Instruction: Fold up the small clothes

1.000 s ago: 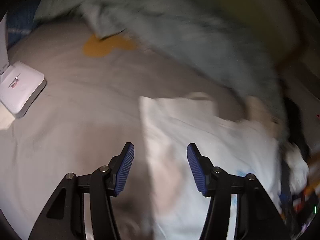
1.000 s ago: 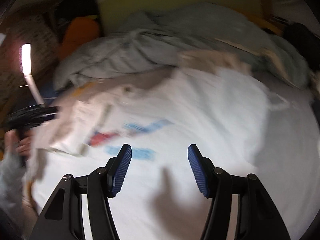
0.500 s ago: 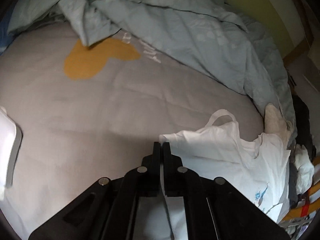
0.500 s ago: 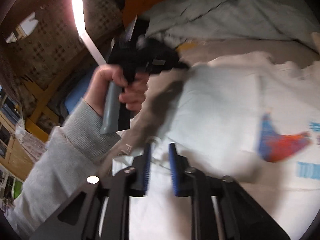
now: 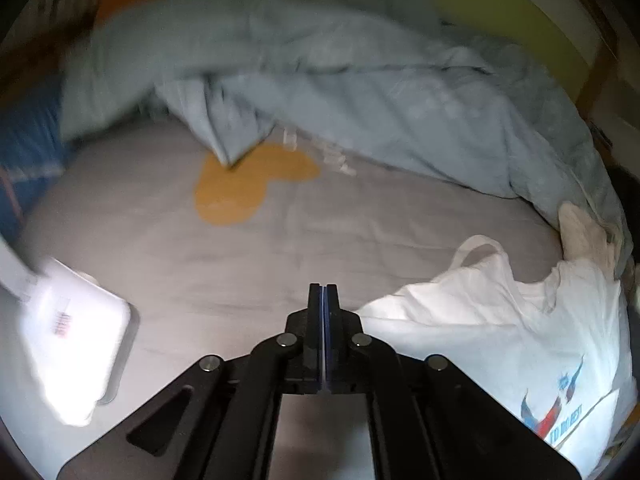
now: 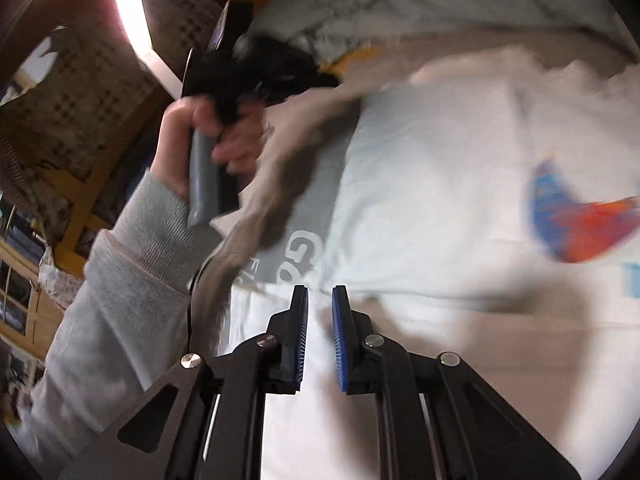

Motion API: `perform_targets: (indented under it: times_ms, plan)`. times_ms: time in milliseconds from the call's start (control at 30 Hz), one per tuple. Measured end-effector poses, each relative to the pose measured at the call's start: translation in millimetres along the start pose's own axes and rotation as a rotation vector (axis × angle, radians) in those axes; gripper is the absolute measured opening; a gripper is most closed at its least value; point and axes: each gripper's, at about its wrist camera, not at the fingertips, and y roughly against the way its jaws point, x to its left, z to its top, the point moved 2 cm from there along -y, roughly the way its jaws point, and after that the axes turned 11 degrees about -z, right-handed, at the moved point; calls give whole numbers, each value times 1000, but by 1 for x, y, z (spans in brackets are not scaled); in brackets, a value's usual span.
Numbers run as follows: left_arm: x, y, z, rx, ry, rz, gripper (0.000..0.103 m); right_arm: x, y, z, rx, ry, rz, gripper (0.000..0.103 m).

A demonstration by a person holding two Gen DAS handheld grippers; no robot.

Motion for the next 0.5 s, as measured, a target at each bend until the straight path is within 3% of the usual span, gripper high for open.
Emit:
perform_targets:
  times_ms: [100, 233, 300, 367, 500]
  plan:
    - [-25, 29, -7, -22, 22, -115, 0, -38, 55, -6, -72, 15, -148, 33]
    - [-91, 65, -41, -86, -138, -42, 8, -105, 124, -7, -140, -29, -372, 34]
    - [-122, 82, -64, -133, -176, -26, 21, -149, 167, -12, -198, -105, -429, 38]
    - [-151, 95, -83, -173, -179, -54, 38, -184, 200, -20, -266, -170, -487, 50]
    - [-209, 100, -110, -215, -202, -81, 66, -279, 255, -23, -382, -363, -605, 51]
